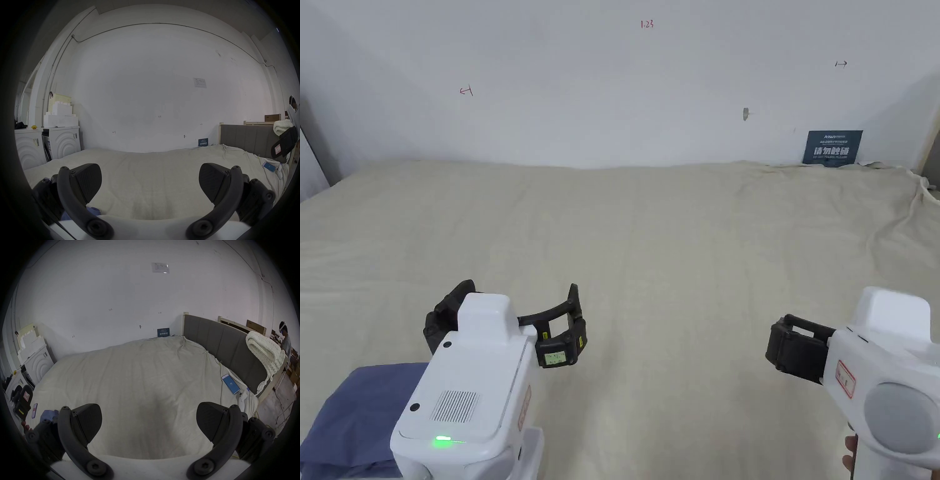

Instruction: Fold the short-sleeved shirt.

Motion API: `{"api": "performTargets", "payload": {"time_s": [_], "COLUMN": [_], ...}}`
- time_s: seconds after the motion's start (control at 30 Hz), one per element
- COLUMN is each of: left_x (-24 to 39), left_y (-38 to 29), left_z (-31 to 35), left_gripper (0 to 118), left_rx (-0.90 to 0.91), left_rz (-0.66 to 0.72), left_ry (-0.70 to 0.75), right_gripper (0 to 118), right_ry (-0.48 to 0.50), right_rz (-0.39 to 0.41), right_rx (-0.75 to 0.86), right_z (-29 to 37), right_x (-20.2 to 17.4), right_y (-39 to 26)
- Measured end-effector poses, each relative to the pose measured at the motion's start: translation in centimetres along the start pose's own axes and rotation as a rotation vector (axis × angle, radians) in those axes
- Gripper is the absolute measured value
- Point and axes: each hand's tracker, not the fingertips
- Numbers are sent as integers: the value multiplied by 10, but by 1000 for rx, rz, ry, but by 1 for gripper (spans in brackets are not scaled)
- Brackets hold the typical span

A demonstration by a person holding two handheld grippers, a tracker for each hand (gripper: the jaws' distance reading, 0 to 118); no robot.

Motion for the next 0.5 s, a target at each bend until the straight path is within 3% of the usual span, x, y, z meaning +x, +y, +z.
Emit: {"api": "performTargets", "payload": {"time_s": [0.17, 0.3, 0.5], "left_x": [-1, -2, -2], "left_y": [0, 0, -1], "left_z": [0, 1, 1], "left_gripper": [118, 118, 118], "left_rx": [-1, 0, -5], "left_rz": [1, -2, -4], "left_ry": [0, 1, 0], "right_gripper": [115, 115, 115], "right_ry": [-1, -19, 44], "right_rz": [40, 29, 55], "right_rx": [53, 71, 116], "right_z": [3, 2, 1], "right_x": [-3, -1, 6], "right_y": [0, 1, 0]}}
